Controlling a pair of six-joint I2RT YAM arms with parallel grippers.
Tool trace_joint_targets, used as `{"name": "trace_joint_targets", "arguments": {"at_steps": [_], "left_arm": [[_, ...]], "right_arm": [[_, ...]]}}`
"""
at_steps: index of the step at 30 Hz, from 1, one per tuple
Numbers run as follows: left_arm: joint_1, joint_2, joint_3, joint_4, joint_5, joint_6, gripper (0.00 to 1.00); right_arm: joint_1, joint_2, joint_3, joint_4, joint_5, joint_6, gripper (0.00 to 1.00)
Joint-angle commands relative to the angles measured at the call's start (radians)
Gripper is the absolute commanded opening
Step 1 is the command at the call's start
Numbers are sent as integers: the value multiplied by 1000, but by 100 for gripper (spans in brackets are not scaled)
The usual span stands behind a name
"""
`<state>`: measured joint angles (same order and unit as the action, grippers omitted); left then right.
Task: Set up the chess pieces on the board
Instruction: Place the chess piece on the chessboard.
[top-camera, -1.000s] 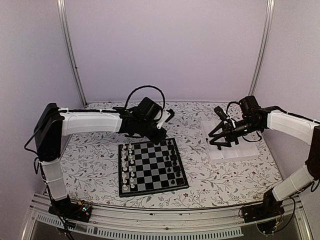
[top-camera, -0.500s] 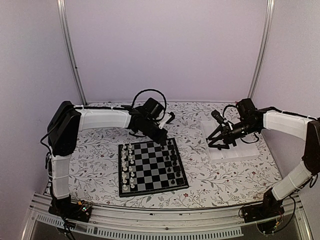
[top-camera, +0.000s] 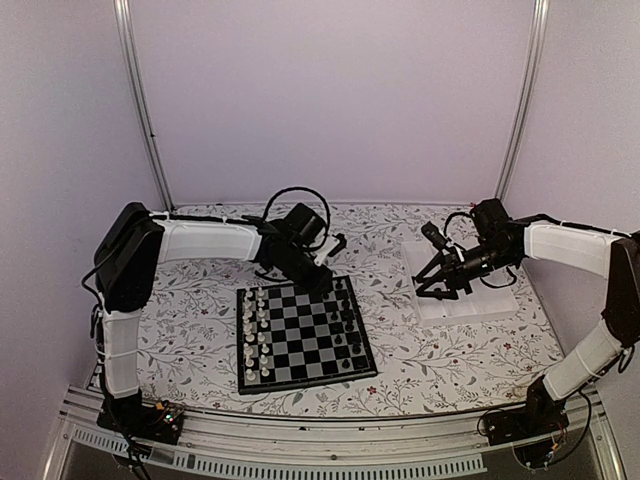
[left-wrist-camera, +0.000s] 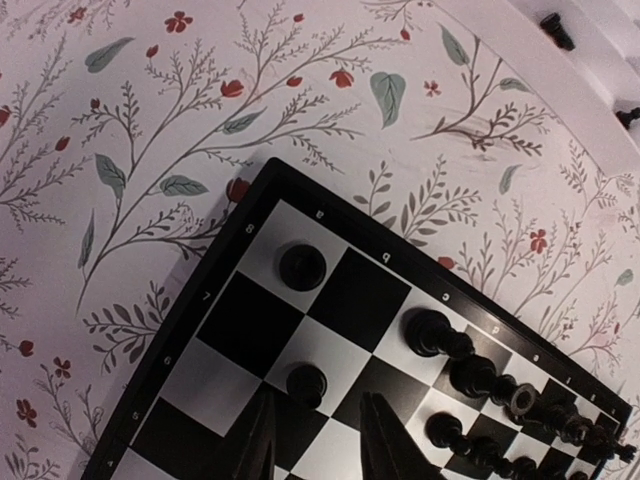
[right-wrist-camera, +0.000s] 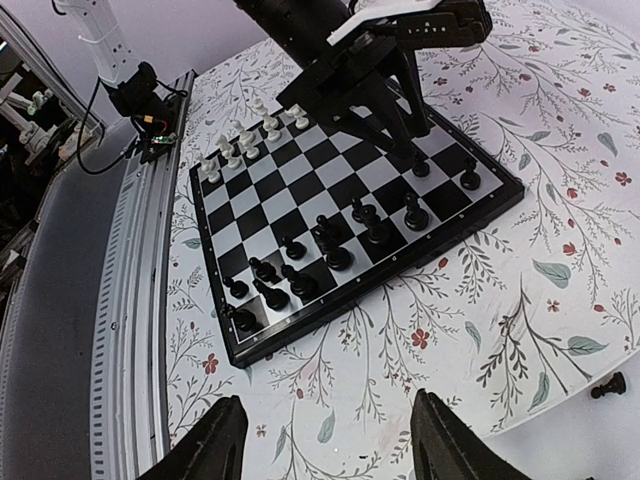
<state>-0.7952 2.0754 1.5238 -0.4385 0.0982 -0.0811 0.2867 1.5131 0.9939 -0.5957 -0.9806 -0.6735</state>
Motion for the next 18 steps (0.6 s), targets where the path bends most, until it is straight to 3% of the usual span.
{"name": "trace_joint_targets", "arguments": {"at_steps": [1,6,14,18], "left_arm": [[16,10,-8,-13,16,-14,30],[16,35,10,-13,18,-15,25],[16,73,36,-38,26,-19,23],[16,83,46,-36,18,-19,16]], "right_arm": [[-5,18,11,-20,-18,-15,59],[-5,18,11,-21,-20,-17,59],[-4,19,12,-26,-21,-24,59],[-5,23,14,-28,-22,-27,59]]}}
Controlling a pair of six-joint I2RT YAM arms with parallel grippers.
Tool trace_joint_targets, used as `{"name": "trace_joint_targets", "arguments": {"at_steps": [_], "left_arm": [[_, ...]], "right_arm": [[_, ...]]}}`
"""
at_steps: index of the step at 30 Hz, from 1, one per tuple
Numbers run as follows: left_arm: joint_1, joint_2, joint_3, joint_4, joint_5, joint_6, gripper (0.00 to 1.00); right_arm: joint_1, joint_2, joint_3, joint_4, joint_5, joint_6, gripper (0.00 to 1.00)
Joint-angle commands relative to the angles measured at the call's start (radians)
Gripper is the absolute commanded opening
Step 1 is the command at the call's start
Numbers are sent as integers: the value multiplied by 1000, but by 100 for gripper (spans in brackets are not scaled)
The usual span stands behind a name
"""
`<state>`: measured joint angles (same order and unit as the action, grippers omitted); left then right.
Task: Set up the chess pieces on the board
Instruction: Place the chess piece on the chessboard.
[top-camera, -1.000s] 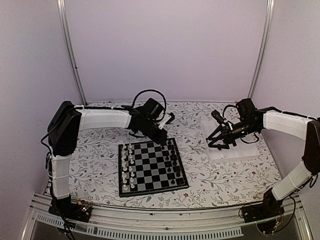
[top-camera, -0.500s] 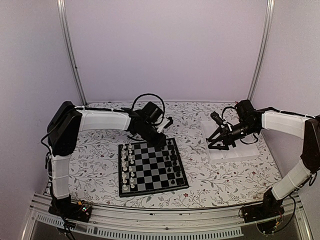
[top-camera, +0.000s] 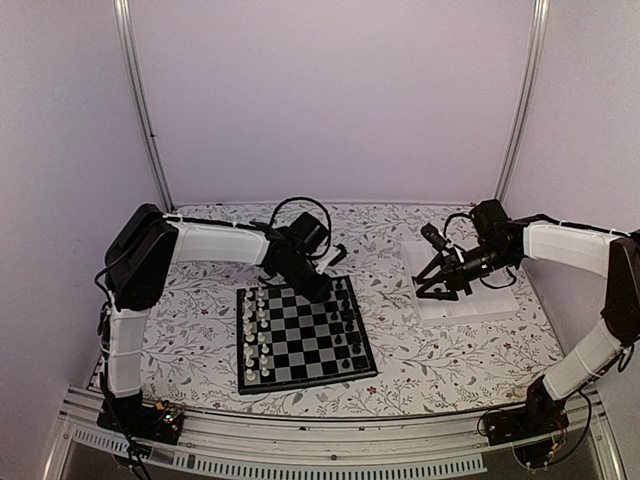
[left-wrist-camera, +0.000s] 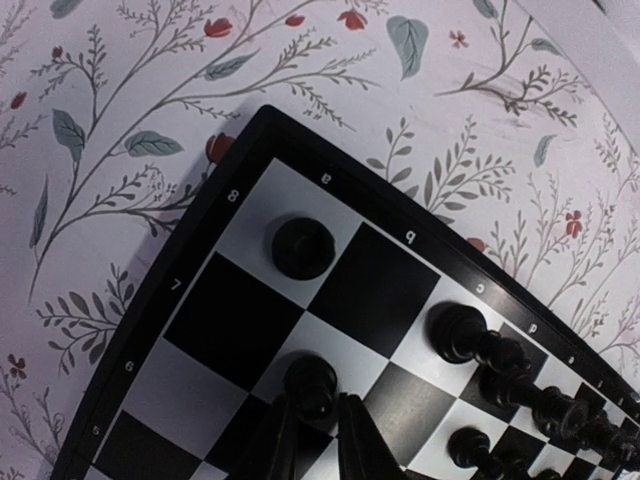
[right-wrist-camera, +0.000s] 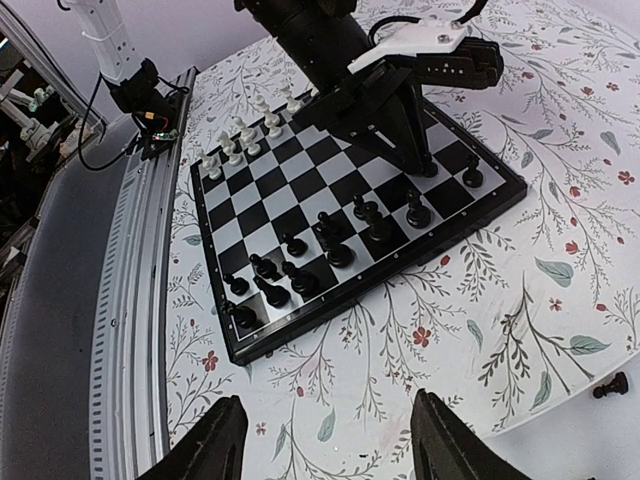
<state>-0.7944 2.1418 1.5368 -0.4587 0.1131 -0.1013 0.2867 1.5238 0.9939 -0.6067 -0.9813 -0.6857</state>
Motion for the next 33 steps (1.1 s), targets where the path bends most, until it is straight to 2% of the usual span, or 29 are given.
{"name": "trace_joint_targets", "arguments": {"at_steps": [1,7,21,22,26,33], "left_arm": [[15,19,36,-16,-1,2,15],[19,41,61,4,-38,12,11],[30,87,111,-13,-57,2,11],[30,82,108,-11,-48,1,12],[29,61,104,37,-42,-1,28],[31,108,151,29,-50,9,28]], "right_arm": [[-6,14,14,-17,-22,-15,59],[-5,21,15,-22,-23,-18,59],[-4,27,18,-30,-30,-23,59],[-4,27,18,-31,-32,-23,59],[-4,35,23,-34,-39,-27,59],[-5,38,25,-45,-42,-33,59]]}}
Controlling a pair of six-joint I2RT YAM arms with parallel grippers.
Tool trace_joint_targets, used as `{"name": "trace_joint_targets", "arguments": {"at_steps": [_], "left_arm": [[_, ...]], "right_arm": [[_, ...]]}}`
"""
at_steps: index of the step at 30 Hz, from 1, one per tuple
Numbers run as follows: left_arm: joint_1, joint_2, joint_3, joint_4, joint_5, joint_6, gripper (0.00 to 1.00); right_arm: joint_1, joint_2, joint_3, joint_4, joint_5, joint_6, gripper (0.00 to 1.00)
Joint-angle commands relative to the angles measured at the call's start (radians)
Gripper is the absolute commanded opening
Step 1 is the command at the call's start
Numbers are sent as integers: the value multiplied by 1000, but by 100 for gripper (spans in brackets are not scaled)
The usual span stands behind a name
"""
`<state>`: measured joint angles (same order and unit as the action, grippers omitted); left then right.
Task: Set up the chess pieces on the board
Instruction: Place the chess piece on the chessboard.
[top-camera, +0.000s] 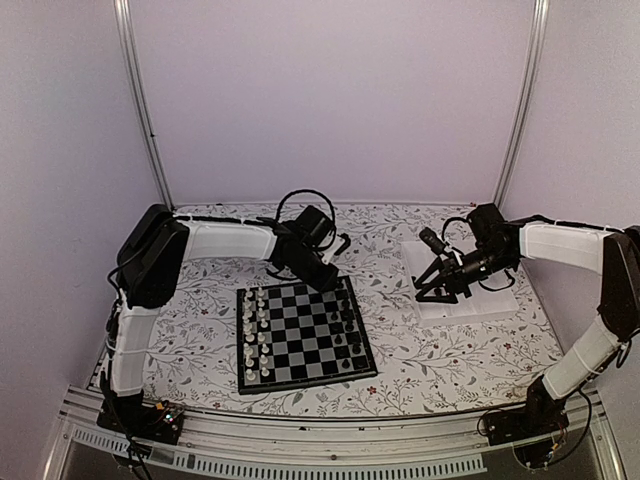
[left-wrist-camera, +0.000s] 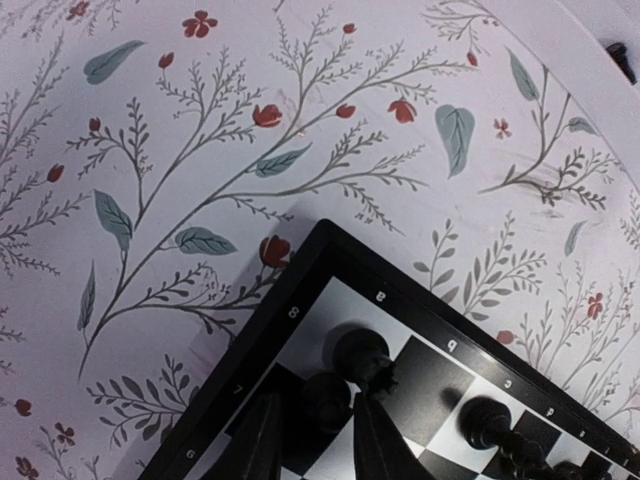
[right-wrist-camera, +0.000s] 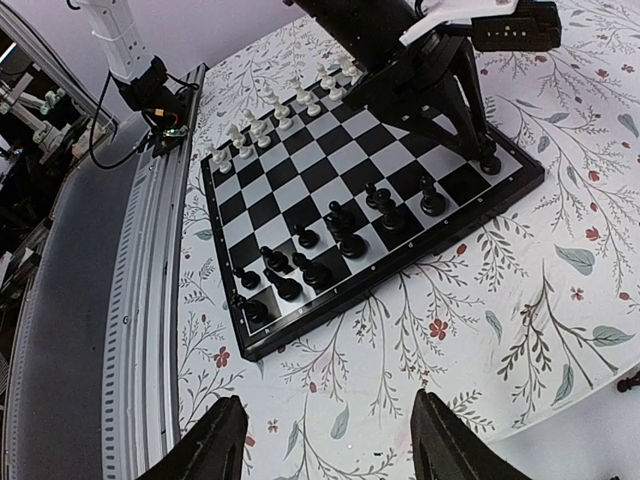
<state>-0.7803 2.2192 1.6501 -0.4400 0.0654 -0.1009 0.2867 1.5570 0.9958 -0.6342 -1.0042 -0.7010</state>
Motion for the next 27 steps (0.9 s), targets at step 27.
{"name": "trace_joint_targets", "arguments": {"at_steps": [27], "left_arm": [[34,-33,-56,24,-21,3,14]], "right_arm": [[-4,33,39,-33,-37,-29,59]]}}
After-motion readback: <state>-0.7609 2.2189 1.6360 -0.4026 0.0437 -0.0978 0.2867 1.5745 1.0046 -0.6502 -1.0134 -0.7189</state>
